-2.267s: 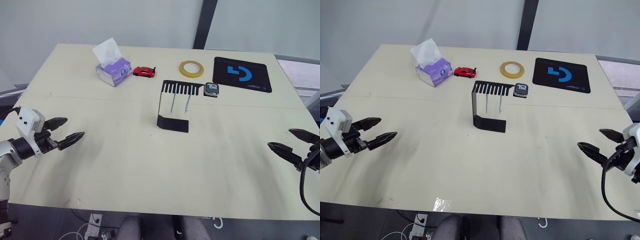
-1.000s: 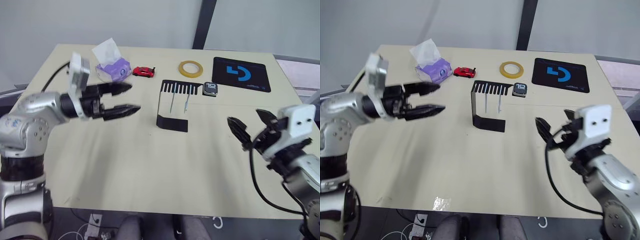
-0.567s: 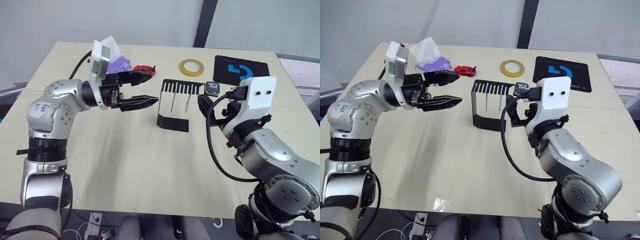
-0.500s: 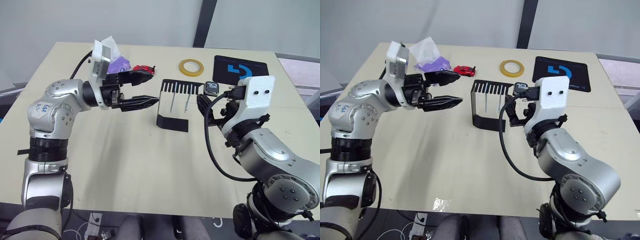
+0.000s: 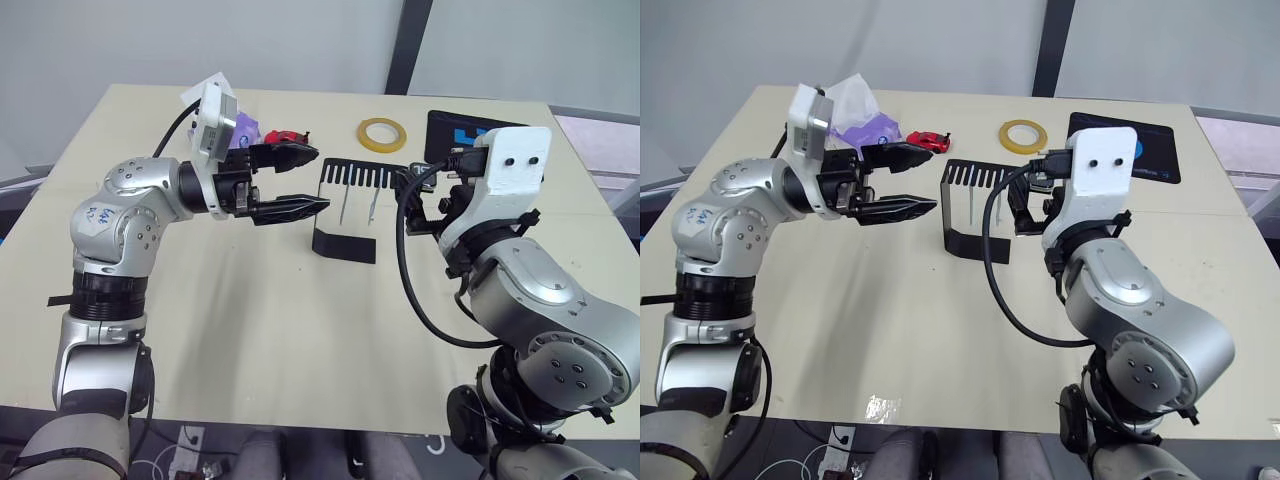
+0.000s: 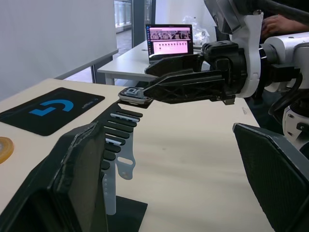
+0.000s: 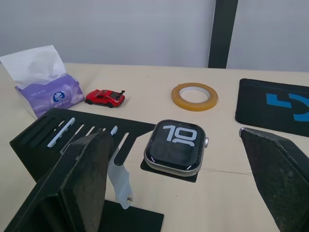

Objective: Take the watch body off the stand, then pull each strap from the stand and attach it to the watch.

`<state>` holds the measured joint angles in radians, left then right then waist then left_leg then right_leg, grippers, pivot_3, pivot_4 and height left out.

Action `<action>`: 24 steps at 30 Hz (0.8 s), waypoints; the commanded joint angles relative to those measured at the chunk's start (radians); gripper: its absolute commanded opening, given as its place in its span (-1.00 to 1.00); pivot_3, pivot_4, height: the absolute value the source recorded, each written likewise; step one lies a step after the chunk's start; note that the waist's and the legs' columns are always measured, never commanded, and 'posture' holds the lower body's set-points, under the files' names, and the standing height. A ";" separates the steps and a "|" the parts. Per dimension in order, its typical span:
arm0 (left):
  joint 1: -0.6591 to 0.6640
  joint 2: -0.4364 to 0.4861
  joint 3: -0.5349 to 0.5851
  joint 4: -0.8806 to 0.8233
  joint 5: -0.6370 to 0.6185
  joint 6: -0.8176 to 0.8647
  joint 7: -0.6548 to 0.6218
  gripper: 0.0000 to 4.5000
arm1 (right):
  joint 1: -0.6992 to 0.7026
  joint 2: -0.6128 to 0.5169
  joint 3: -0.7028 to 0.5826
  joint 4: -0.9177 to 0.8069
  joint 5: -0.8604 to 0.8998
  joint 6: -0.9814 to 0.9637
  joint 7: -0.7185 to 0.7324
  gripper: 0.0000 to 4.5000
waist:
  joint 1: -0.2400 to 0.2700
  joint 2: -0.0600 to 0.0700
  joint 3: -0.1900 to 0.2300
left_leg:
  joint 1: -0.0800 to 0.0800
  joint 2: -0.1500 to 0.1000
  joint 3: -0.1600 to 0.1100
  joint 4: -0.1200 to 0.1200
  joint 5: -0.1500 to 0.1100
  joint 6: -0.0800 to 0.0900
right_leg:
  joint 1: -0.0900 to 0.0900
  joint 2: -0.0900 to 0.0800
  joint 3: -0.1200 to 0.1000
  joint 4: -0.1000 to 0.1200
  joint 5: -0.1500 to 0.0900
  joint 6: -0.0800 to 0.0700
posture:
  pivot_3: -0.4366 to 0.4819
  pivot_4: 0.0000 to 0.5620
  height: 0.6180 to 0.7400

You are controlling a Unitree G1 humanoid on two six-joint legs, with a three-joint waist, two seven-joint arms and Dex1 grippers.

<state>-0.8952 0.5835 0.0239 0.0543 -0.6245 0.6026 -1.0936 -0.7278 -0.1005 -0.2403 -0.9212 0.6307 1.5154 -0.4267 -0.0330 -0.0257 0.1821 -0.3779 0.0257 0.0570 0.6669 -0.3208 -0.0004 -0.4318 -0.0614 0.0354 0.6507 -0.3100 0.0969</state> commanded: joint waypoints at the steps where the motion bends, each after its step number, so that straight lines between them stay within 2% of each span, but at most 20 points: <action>1: -0.028 -0.003 0.014 -0.023 -0.002 -0.010 0.002 0.99 | -0.019 0.017 -0.001 -0.080 -0.039 0.006 0.017 1.00 | 0.000 0.000 0.000 | 0.000 0.000 0.000 0.000 0.000 0.000 | 0.000 0.000 0.000 0.000 0.000 0.000 | -0.05 -0.47 0.97; 24: -0.035 -0.009 0.021 -0.067 -0.009 0.014 0.035 0.99 | -0.005 0.083 0.045 -0.007 -0.248 -0.047 0.133 1.00 | -0.004 0.000 0.000 | 0.000 0.000 0.000 -0.001 -0.001 0.001 | 0.000 0.000 0.000 -0.004 0.000 0.000 | -0.05 -0.47 0.97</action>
<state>-0.8969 0.5704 0.0239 0.0174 -0.6237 0.6212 -1.0624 -0.7289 -0.0243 -0.2004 -0.9041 0.4013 1.4971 -0.3037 -0.0371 -0.0255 0.1822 -0.3780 0.0257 0.0568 0.6658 -0.3213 0.0005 -0.4317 -0.0615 0.0352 0.6470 -0.3100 0.0969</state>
